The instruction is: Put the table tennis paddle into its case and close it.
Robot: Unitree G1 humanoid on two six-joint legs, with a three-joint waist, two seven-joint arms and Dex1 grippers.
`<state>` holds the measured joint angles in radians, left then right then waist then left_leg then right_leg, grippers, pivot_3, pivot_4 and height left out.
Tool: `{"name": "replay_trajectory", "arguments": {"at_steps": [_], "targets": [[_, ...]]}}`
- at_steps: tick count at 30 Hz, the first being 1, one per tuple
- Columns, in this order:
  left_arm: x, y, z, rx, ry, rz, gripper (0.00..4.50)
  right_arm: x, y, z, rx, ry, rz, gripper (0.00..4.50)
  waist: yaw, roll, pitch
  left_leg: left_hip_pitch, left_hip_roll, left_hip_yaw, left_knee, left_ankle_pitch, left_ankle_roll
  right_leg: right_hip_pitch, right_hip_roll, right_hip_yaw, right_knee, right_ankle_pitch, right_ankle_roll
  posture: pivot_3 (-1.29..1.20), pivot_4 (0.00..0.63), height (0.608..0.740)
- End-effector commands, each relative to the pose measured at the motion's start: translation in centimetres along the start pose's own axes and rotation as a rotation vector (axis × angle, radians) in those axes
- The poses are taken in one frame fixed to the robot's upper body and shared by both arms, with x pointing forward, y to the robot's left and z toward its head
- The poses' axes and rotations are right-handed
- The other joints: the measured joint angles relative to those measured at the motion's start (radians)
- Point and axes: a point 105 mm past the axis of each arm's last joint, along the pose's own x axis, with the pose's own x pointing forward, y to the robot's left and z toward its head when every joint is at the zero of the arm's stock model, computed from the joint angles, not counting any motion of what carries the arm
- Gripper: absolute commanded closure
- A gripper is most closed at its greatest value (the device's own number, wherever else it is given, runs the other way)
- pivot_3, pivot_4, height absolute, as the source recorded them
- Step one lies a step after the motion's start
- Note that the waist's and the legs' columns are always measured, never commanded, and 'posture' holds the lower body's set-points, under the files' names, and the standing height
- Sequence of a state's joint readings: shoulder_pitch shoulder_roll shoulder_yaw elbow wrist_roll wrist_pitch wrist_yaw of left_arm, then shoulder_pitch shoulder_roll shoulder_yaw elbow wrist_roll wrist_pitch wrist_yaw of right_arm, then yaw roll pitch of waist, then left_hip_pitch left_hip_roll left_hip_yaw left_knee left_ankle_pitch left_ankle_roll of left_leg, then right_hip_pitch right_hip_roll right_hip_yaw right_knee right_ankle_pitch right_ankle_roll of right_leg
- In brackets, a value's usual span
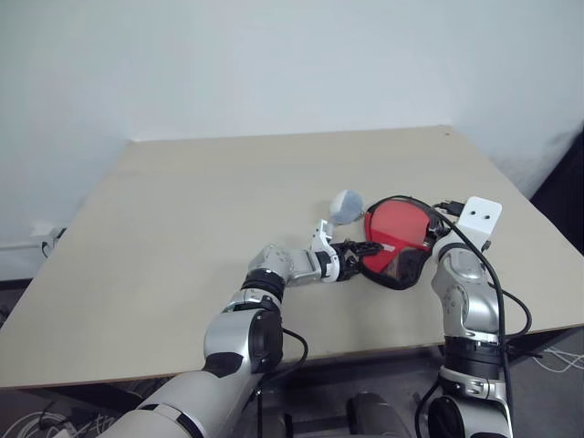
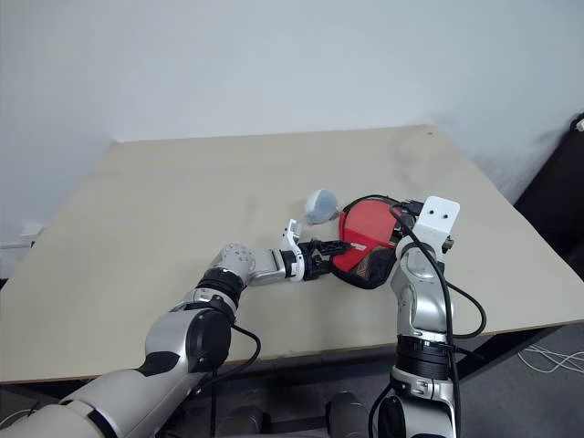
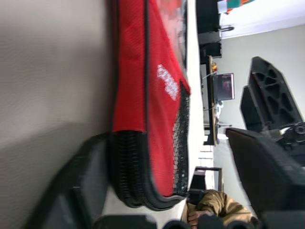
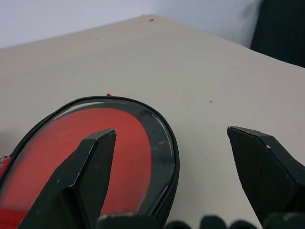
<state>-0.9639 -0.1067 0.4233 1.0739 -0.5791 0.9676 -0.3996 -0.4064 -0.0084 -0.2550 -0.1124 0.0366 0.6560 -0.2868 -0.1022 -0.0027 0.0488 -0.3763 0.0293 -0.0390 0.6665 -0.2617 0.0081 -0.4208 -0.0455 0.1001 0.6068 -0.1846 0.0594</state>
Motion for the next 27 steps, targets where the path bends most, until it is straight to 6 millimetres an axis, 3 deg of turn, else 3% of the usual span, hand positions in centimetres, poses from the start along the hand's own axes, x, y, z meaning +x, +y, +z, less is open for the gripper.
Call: {"name": "replay_trajectory", "arguments": {"at_steps": [1,9,11,19,27], "targets": [[0.2,-1.4,0.6,0.026,-0.011,-0.036,1.95,-0.2,0.0,2.1,0.012,-0.08,-0.004,0.45,0.0,0.0,0.0,0.0,0.0,0.0,-0.001,0.0,0.0,-0.001,0.0,0.0,0.0,0.0,0.0,0.0,0.0,0.74],[0.0,-1.4,0.8,0.022,-0.02,-0.045,4.14,0.0,0.2,2.1,0.01,-0.081,0.001,0.45,0.0,0.0,0.0,0.0,0.0,0.0,-0.002,0.0,0.0,-0.001,0.0,0.0,0.0,0.0,0.0,0.0,0.0,0.74],[0.0,-1.4,0.9,0.021,-0.023,-0.046,4.39,0.0,0.2,2.2,0.01,-0.081,0.002,0.45,-0.001,0.0,0.0,0.0,0.0,0.0,-0.002,0.0,0.0,-0.001,0.0,0.0,0.0,0.0,0.0,0.0,0.0,0.74],[-0.5,-1.7,1.2,0.025,-0.024,-0.071,4.49,0.0,0.3,2.1,0.008,-0.08,0.005,0.45,-0.002,0.0,0.0,0.0,0.0,0.0,-0.002,0.0,0.0,-0.002,0.0,0.0,0.0,0.0,0.0,0.0,0.0,0.74],[-3.2,-1.3,2.4,0.058,-0.027,-0.115,4.49,0.0,0.3,2.1,0.006,-0.078,0.007,0.45,-0.007,0.0,0.0,0.0,0.0,0.0,-0.004,0.0,0.0,-0.003,0.0,0.001,0.0,0.0,0.0,0.0,0.0,0.74]]}}
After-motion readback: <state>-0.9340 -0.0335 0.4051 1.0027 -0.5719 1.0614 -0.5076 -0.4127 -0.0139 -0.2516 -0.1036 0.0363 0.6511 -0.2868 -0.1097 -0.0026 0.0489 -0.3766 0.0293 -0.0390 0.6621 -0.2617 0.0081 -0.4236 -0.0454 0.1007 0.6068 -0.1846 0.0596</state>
